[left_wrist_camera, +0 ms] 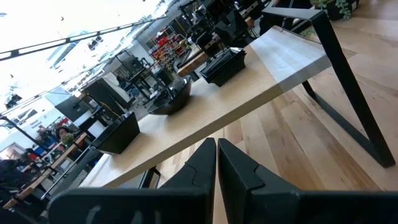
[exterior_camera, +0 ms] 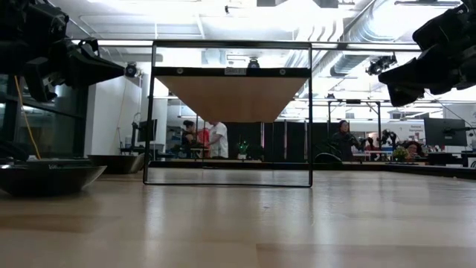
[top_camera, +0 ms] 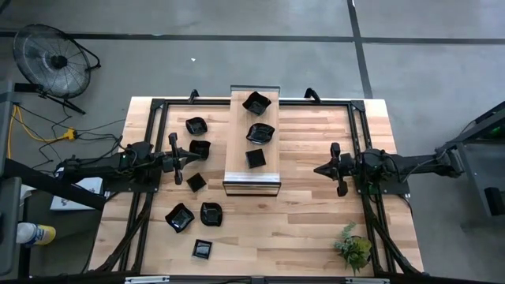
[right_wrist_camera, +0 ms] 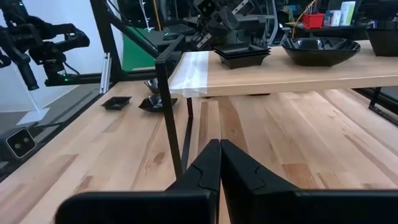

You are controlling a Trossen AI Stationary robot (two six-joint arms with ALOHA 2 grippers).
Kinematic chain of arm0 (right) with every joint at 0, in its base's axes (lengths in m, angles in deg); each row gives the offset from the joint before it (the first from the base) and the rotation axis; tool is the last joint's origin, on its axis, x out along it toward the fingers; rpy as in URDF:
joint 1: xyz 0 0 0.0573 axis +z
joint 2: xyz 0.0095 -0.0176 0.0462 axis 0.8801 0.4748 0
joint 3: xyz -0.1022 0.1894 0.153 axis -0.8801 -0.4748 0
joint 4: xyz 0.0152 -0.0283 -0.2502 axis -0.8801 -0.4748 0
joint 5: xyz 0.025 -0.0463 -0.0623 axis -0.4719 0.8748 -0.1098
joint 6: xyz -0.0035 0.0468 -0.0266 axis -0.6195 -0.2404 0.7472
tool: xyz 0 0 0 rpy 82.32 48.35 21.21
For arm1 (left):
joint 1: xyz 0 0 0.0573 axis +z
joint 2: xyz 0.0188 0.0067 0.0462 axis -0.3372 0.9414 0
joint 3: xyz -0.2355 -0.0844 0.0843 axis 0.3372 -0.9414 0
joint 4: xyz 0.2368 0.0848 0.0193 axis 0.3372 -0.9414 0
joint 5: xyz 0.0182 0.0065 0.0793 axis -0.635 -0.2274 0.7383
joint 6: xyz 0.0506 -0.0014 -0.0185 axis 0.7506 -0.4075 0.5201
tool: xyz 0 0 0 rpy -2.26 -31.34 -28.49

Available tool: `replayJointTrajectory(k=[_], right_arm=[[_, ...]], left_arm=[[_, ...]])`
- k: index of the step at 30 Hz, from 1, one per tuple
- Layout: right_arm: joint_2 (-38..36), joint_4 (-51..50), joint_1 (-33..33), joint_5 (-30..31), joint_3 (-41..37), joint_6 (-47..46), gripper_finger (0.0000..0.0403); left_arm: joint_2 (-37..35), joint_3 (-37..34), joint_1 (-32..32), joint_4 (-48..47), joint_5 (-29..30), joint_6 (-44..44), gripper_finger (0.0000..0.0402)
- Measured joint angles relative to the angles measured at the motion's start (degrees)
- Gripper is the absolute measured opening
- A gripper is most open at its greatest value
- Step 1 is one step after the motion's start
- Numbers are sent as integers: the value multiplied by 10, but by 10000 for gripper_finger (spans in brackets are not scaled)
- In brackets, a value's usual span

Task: Pick & Place Mini shaped plates
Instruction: Stack the leaf-shaped plate on top of the stacked leaf-shaped plates on the shelf

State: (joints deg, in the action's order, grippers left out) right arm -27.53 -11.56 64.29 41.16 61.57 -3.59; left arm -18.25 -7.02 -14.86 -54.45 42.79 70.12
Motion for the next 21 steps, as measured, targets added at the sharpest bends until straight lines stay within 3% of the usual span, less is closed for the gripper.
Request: replayJointTrajectory(k=[21], right_arm=[[0,0,0,1,0,9,7]], left_arm=[[0,0,0,0,0,0,12]])
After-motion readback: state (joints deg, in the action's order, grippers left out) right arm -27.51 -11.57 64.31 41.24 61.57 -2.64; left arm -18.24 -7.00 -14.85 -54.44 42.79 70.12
